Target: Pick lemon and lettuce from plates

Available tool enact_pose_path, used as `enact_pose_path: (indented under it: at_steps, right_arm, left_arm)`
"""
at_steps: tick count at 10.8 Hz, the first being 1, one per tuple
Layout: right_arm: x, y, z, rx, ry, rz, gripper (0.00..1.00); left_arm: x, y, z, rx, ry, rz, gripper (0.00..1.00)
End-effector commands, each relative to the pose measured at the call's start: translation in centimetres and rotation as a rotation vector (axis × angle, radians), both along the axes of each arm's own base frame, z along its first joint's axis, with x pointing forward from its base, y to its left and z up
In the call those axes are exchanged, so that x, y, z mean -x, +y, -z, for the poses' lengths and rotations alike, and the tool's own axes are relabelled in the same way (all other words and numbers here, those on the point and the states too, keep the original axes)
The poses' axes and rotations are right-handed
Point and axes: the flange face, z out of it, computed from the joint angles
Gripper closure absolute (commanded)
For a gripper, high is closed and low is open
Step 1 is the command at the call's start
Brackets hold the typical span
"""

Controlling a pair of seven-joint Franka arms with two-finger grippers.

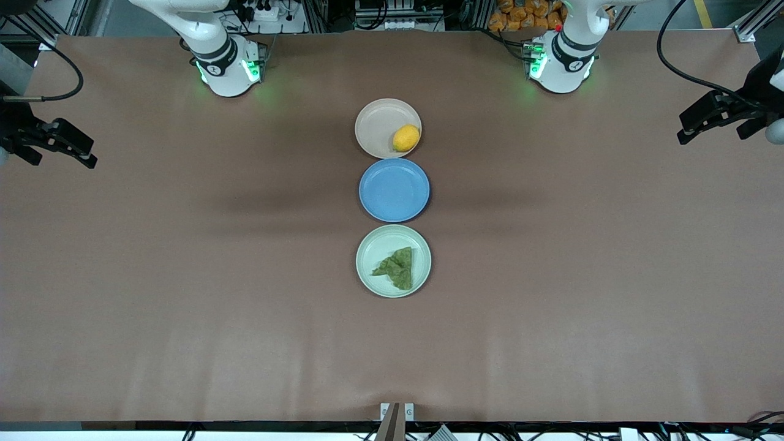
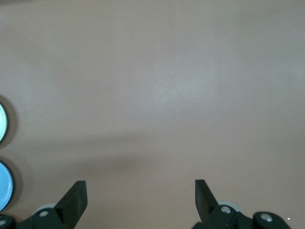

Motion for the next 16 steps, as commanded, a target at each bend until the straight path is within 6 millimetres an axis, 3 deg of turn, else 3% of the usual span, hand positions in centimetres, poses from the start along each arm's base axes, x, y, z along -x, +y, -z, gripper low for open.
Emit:
enact_pose_path:
  at_steps: [1,3,9,12,14,16]
  right_arm:
    - [-0.1,-0.4,0.0,-0.001,0.010,0.004,0.00]
    - [0.1,-0.2,1.1,-0.002,0.076,-0.005,0.00]
    - [-0.4,-0.3,1.7,-0.002,0.090,-0.010,0.00]
    - [0.1,2.6,2.2,-0.001,0.140,-0.055,0.00]
    - [0.4,5.4,6.2,-0.001,0.257,-0.095,0.00]
    - [0.8,8.0,10.2,-0.132,0.292,-0.109,0.00]
  left_arm:
    - [0.0,-0.9,0.6,0.017,0.027,0.041,0.00]
    - [-0.7,-1.9,2.0,0.018,0.049,0.058,0.00]
    - [-4.4,-5.5,7.7,0.028,0.069,0.120,0.00]
    - [-6.2,-7.2,10.8,0.039,0.062,0.147,0.00]
    - [-7.0,-8.6,11.9,0.048,0.041,0.166,0.00]
    - [-7.6,-10.4,13.0,0.055,0.025,0.193,0.00]
